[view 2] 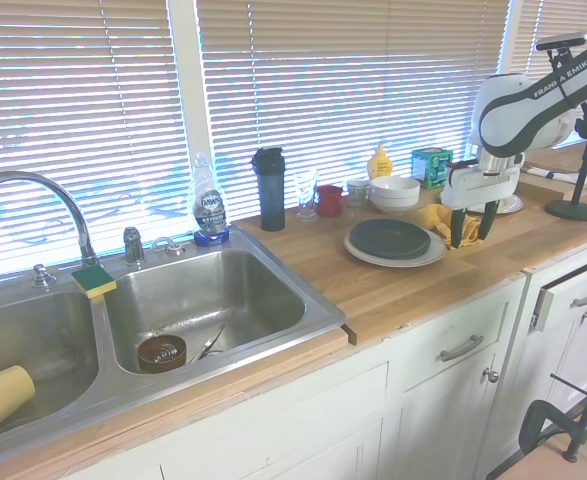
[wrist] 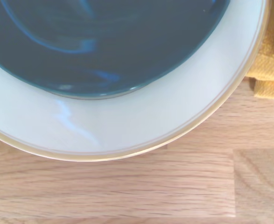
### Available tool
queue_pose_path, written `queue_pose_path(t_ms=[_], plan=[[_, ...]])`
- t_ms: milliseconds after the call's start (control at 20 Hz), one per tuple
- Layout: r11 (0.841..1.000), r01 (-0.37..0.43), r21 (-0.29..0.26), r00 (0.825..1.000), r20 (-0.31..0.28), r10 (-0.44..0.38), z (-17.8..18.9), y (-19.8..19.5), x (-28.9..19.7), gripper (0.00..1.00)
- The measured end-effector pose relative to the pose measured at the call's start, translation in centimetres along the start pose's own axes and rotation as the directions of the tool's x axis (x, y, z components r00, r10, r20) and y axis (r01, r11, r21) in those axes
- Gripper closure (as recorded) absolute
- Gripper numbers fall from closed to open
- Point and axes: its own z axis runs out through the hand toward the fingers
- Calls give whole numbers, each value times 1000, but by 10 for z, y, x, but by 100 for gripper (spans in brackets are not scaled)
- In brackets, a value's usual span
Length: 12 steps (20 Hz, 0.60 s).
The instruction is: Wipe the blue plate in counterclockwise motion
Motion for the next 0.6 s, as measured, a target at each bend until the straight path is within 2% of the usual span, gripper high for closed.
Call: queue_pose_path(t_ms=[600], plan=[[997, -74, 3, 997, -2, 74, 9, -12, 10, 0]])
